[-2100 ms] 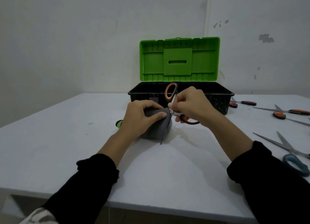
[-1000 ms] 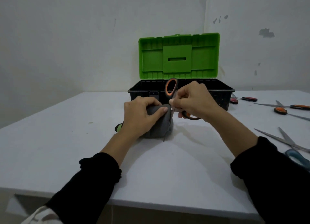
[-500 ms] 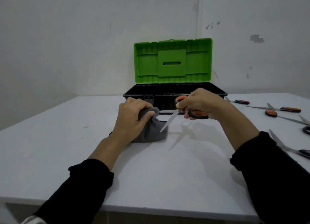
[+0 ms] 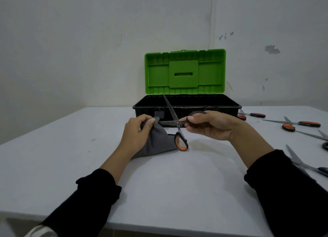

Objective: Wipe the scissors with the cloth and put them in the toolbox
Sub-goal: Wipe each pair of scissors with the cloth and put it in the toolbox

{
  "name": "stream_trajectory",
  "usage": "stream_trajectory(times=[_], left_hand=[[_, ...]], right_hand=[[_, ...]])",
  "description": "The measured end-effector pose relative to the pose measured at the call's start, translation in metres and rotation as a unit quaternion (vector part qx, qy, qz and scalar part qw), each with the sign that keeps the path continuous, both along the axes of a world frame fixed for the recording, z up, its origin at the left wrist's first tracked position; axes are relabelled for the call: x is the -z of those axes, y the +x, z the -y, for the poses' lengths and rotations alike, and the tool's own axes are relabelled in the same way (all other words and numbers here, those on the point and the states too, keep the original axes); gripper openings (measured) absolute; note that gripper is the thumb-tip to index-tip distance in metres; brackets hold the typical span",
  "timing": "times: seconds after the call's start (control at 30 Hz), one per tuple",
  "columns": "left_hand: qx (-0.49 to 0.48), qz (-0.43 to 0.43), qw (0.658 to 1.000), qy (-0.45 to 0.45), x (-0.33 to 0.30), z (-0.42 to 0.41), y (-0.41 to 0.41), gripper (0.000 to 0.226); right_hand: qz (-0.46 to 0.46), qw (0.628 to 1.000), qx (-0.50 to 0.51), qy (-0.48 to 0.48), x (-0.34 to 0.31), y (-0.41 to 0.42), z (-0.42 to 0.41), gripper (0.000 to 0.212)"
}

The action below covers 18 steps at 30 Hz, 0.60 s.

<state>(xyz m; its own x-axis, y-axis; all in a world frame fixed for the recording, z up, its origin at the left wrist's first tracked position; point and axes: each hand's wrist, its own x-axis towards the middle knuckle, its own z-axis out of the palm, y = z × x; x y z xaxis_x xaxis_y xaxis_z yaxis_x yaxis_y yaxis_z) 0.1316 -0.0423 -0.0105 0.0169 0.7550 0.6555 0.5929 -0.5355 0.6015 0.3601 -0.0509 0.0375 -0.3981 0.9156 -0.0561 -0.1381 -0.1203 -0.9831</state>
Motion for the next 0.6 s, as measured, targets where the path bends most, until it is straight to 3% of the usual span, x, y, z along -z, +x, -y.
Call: stream_trajectory(times=[0.4,0.47,0.6], left_hand=[[-0.007,0.13,0.986,-0.101,-0.002,-0.003,0.003,0.016],[-0.014,0.111,0.99,-0.087,-0.004,0.0,0.003,0.015],[-0.12,0.077,0.989,0.043,-0.009,0.004,0.003,0.004]], right_hand=[[-0.063,0.987,0.102,0.104,0.028,-0.036,-0.006,0.016],[-0.056,0.981,0.14,0.125,0.026,-0.039,-0.005,0.01],[-0.018,0.974,0.166,0.154,0.023,-0.039,-0.004,0.009]])
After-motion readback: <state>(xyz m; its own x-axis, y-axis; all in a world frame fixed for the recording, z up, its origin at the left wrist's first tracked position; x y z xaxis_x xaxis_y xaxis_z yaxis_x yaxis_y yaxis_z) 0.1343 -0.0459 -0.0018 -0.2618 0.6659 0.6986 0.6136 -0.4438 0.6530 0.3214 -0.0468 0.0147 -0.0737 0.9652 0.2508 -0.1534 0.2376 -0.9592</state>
